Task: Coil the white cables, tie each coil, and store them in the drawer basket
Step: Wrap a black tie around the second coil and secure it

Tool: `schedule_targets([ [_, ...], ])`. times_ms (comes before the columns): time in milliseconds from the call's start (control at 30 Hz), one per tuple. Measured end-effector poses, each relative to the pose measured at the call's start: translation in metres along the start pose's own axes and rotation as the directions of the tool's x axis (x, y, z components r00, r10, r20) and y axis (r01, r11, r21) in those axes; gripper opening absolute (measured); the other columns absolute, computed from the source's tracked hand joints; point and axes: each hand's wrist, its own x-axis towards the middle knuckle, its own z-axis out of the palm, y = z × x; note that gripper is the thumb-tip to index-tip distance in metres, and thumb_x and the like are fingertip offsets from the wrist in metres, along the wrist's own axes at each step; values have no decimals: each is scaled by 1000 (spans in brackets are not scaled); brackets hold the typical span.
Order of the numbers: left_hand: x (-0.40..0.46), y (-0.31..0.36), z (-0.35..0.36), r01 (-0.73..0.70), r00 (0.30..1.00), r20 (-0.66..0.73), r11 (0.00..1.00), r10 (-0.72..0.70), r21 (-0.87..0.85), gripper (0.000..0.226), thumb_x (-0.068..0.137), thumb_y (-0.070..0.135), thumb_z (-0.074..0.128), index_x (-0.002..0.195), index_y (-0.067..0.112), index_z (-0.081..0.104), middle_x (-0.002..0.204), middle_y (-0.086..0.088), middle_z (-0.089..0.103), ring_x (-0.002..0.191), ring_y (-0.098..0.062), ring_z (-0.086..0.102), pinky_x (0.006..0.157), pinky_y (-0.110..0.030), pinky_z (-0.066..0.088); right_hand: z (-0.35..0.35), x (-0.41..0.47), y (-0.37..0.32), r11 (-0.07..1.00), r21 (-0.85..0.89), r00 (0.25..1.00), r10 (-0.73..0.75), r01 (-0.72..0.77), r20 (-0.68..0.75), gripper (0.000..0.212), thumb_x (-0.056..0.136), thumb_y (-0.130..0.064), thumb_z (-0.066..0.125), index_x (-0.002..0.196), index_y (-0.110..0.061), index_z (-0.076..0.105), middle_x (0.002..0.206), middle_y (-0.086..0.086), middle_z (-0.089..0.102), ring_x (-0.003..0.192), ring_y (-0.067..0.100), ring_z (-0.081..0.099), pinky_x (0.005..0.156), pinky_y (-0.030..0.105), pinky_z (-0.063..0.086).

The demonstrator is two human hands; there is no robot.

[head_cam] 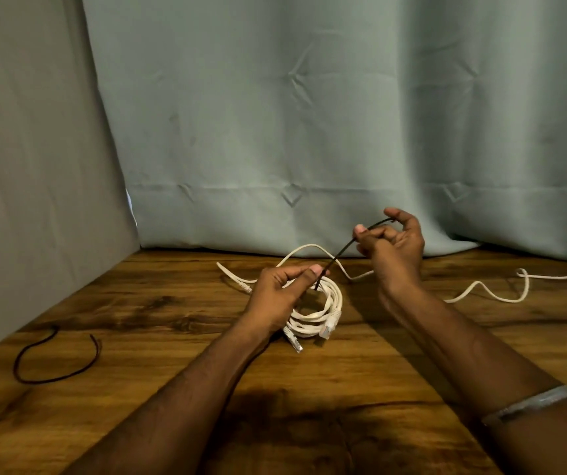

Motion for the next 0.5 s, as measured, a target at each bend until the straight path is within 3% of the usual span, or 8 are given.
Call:
schedule_targets([
  [133, -1, -1, 4, 2, 1000, 27, 1000, -3, 24, 24, 98, 21, 63, 104, 4, 78, 78, 6, 74, 58, 8, 58, 56, -9, 42, -4, 1, 2, 1000, -9, 1000, 2, -2, 4, 58, 92, 3, 72, 137, -18, 41, 79, 8, 69, 75, 12, 68, 67, 26, 57],
  [267, 0, 0, -1, -11, 998, -55, 998, 14, 60, 23, 97, 22, 63, 98, 5, 79, 76, 6, 75, 63, 5, 62, 56, -12, 43, 1, -5, -5, 982, -14, 964, 186, -187, 190, 64, 91, -21, 76, 139, -22, 34, 107, 11, 76, 91, 23, 75, 77, 33, 62],
  [333, 2, 1, -5, -22, 993, -111, 997, 31, 75, 23, 98, 23, 63, 96, 6, 78, 78, 4, 76, 67, 1, 66, 58, -15, 45, 4, -15, -6, 946, -165, 873, 322, -279, 366, 59, 90, -28, 75, 140, -12, 48, 111, 13, 77, 89, 23, 76, 72, 29, 60],
  [433, 4, -2, -9, -47, 989, -141, 997, 54, 57, 22, 99, 26, 61, 97, 10, 76, 86, -5, 78, 79, -20, 74, 68, -35, 58, 9, -35, 6, 948, -257, 656, 315, -187, 686, 22, 96, -6, 66, 118, -5, 69, 92, 7, 79, 75, 12, 75, 68, 23, 59],
  [500, 5, -6, -12, -65, 985, -152, 993, 79, 95, 18, 98, 34, 62, 106, 19, 66, 90, -6, 77, 84, -24, 74, 74, -43, 61, 12, -41, 16, 964, -248, 653, 252, -100, 714, 16, 99, 2, 60, 109, -4, 71, 77, -2, 77, 69, 5, 72, 64, 18, 56],
])
